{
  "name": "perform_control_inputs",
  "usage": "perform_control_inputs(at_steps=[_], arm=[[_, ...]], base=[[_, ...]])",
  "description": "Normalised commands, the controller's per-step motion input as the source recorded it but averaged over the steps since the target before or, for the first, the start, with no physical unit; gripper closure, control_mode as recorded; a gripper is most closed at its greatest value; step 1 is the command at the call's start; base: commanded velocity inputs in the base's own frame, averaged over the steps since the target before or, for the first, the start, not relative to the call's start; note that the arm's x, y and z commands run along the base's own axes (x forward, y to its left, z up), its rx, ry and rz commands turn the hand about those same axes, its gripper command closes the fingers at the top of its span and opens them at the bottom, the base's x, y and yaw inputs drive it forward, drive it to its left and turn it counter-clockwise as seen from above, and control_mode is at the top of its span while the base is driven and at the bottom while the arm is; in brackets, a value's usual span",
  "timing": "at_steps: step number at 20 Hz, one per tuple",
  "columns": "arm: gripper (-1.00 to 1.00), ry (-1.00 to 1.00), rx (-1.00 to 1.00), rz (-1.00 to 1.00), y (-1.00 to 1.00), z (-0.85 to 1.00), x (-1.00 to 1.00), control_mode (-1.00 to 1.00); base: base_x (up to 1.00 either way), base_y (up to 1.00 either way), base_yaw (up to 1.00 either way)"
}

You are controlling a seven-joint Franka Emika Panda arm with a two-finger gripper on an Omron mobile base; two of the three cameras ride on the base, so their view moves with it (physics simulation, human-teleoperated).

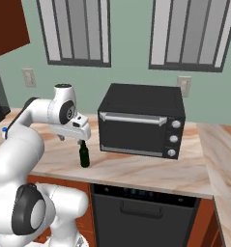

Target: Place the drinks on the dining counter in a tight cluster.

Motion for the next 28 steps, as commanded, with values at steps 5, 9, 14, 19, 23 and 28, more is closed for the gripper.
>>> perform_control_inputs(at_steps=[5, 9, 14, 19, 23, 28], arm=[[-1.0, 0.0, 0.0, 0.21, -0.01, 0.0, -0.09, -1.0], [-1.0, 0.0, 0.0, 0.42, -0.05, 0.0, -0.16, -1.0], [-1.0, -0.01, 0.0, 0.5, -0.04, 0.0, -0.22, -1.0], [-1.0, -0.02, 0.05, 0.41, -0.08, 0.0, -0.21, -1.0], [-1.0, -0.04, 0.18, 0.24, -0.2, 0.0, -0.25, -1.0], [-1.0, -0.13, 0.27, 0.07, -0.27, -0.05, -0.14, -1.0]], base=[[0.0, 0.0, 0.0], [0.0, 0.0, 0.0], [0.0, 0.0, 0.0], [0.0, 0.0, 0.0], [0.0, 0.0, 0.0], [0.0, 0.0, 0.0]])
